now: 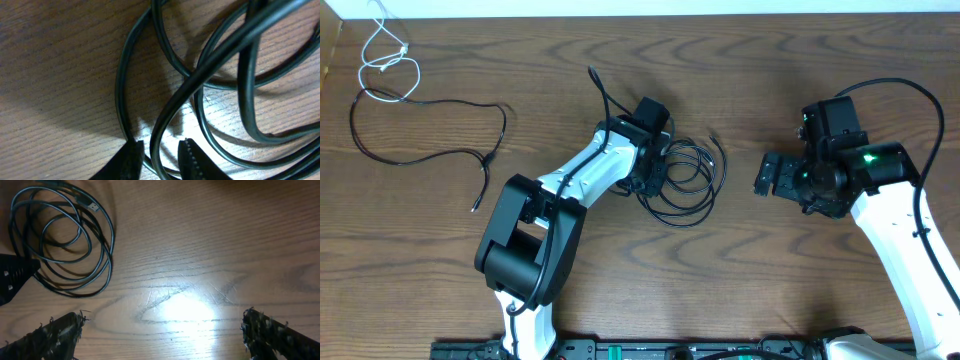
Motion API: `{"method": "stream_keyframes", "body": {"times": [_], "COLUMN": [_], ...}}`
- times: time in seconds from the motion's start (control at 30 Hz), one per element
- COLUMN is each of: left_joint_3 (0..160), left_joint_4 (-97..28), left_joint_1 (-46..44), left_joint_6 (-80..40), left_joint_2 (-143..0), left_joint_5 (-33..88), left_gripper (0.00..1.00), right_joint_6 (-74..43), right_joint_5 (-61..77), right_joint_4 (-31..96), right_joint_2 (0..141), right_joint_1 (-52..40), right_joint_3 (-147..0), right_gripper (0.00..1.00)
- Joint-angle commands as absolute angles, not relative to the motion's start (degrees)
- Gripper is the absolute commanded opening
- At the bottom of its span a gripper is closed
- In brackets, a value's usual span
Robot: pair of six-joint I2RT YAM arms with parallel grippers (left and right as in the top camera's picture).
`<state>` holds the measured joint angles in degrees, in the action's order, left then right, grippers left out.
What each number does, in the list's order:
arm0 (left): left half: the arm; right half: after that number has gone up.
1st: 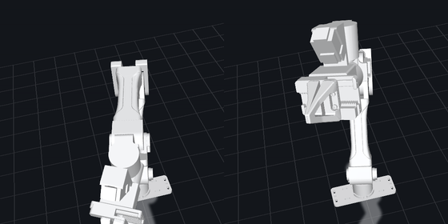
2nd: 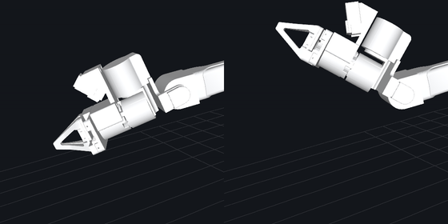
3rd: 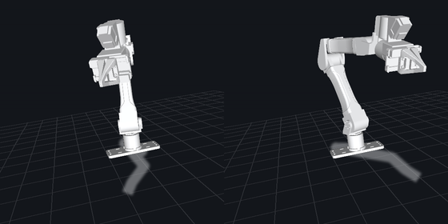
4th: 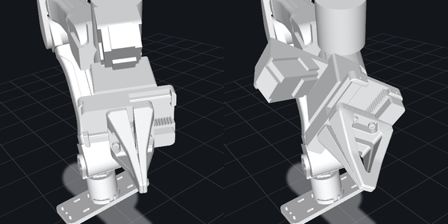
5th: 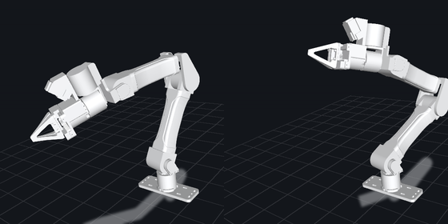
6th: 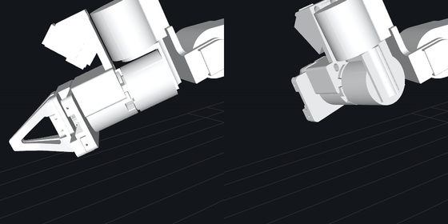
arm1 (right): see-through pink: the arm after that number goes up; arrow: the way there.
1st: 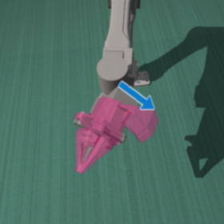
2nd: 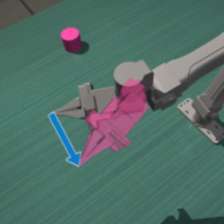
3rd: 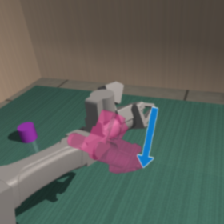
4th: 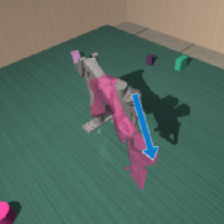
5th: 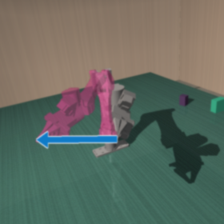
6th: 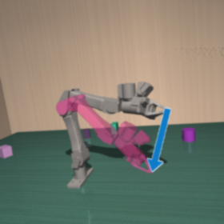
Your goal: Untangle cables
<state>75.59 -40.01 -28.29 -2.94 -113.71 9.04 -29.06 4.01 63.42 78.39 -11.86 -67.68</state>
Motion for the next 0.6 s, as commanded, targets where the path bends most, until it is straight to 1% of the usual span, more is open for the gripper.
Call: {"method": "stream_keyframes", "body": {"times": [0.0,0.03,0.2,0.37,0.57], "left_joint_3": [75.22,75.26,77.58,79.92,79.92], "left_joint_4": [-40.18,-40.27,-43.59,-44.21,-37.39], "left_joint_1": [-28.05,-28.05,-28.05,-28.05,-28.05], "left_joint_6": [-2.85,-2.87,-5.19,-5.17,-5.21], "left_joint_2": [-114.02,-113.93,-110.8,-103.13,-90.17], "left_joint_5": [8.51,8.54,9.63,20.75,32.71], "left_gripper": [0.14,0.08,0.07,0.08,0.08], "right_joint_6": [-28.23,-28.23,-28.23,-28.27,-28.18], "right_joint_5": [3.38,3.38,3.38,3.66,6.68], "right_joint_4": [63.48,63.51,63.48,63.37,63.02], "right_joint_2": [78.65,78.65,78.67,78.67,78.67], "right_joint_1": [-11.68,-11.68,-11.68,-11.66,-12.14], "right_joint_3": [-67.77,-67.77,-67.77,-67.77,-67.75], "right_gripper": [0.99,0.99,0.99,0.99,0.99]}}
